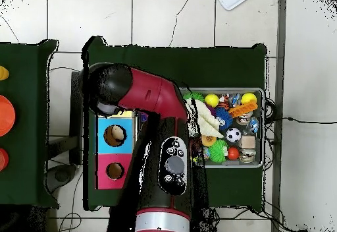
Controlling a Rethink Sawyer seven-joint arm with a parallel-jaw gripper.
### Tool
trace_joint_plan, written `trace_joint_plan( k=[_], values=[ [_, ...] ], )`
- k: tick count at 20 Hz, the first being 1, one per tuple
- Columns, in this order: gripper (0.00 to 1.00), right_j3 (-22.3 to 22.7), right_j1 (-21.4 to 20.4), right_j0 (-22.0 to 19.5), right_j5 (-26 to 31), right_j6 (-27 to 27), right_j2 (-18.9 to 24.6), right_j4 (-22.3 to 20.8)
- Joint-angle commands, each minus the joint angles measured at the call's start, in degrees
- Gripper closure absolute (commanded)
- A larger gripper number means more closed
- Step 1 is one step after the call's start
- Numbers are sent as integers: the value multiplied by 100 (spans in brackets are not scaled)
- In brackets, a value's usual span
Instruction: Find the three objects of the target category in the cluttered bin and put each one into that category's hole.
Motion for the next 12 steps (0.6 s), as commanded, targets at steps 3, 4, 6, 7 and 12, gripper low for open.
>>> trace_joint_plan(
  k=[3,4,6,7,12],
  values=[
    [100,564,291,-45,-220,1023,497,155],
    [100,569,307,-41,-240,1021,491,140],
    [100,533,340,-37,-265,1026,469,106],
    [100,557,363,-31,-319,1017,474,99],
    [100,609,413,-19,-447,1029,495,113]
  ],
)
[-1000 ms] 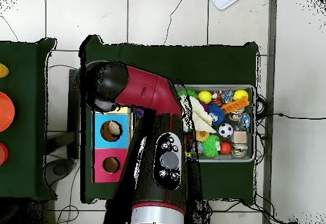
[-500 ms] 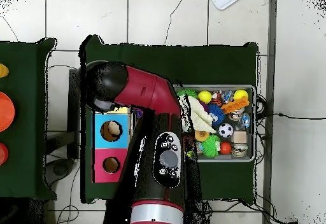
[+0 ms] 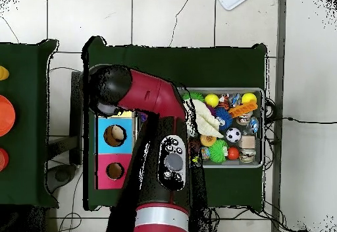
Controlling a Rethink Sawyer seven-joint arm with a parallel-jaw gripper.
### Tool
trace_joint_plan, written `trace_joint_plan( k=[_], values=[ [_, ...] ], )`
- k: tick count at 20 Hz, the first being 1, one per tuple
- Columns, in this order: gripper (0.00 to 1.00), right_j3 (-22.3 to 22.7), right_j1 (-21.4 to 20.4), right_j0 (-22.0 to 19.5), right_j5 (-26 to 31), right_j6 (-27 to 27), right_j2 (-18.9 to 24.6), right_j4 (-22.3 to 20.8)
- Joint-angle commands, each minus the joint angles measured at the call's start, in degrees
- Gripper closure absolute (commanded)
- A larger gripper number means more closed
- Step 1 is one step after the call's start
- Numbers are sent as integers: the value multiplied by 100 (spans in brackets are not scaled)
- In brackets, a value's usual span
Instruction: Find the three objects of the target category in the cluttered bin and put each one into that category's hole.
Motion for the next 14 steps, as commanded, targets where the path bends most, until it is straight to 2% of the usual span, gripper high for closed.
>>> trace_joint_plan(
  k=[1,14],
  values=[
    [100,602,329,-25,-415,1031,467,130],
    [100,797,493,-112,-754,986,781,409]
  ],
)
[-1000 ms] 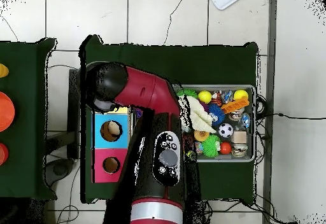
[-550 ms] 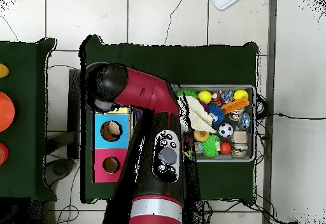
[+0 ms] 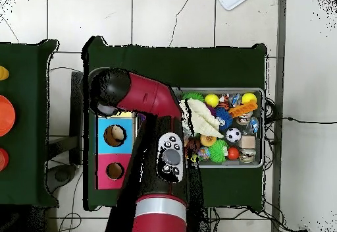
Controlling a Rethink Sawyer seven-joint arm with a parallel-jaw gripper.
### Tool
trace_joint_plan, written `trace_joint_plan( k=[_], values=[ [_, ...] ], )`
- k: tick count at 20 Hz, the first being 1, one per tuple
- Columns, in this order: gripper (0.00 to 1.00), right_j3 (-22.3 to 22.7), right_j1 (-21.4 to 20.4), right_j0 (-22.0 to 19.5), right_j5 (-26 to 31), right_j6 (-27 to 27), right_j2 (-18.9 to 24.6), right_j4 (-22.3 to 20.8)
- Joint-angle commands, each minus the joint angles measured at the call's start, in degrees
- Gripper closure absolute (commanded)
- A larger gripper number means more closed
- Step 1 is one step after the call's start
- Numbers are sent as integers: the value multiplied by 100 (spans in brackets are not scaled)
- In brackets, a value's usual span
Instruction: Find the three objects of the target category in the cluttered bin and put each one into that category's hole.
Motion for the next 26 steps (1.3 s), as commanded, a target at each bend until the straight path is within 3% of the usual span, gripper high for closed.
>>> trace_joint_plan(
  k=[1,9,18,26],
  values=[
    [100,740,306,-111,-394,973,678,343],
    [100,732,376,-97,-368,1055,806,514],
    [100,739,550,63,-115,1071,674,252],
    [100,485,727,286,-103,1130,193,-159]
  ],
)
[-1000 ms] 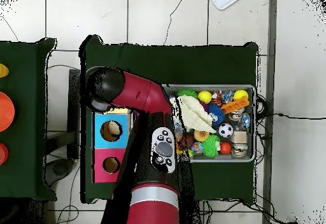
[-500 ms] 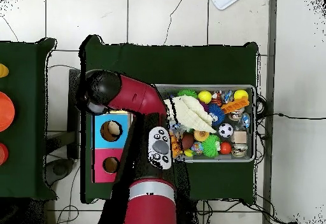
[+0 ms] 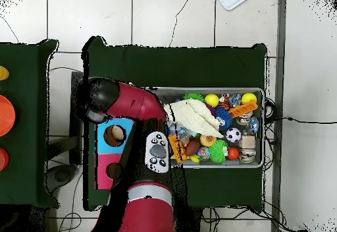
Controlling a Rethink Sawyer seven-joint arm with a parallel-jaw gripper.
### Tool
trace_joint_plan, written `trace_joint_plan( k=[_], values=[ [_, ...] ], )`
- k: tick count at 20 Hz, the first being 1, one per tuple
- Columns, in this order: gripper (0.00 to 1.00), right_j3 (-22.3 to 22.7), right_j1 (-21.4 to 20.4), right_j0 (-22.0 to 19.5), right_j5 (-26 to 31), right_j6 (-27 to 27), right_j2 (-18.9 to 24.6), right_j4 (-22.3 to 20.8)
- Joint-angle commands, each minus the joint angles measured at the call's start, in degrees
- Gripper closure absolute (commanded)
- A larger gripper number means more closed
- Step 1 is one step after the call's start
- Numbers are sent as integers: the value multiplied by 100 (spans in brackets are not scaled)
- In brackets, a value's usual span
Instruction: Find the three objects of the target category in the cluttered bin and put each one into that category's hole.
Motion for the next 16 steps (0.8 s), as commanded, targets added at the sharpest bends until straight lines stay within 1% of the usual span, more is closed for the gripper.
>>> trace_joint_plan(
  k=[1,6,8,12,16],
  values=[
    [100,260,440,51,32,1072,-66,-403],
    [100,220,495,70,-21,977,-143,-445],
    [100,262,442,71,-2,1003,-155,-411],
    [100,445,134,33,206,1027,-93,-271],
    [100,507,-259,53,623,1123,-139,-224]
  ],
)
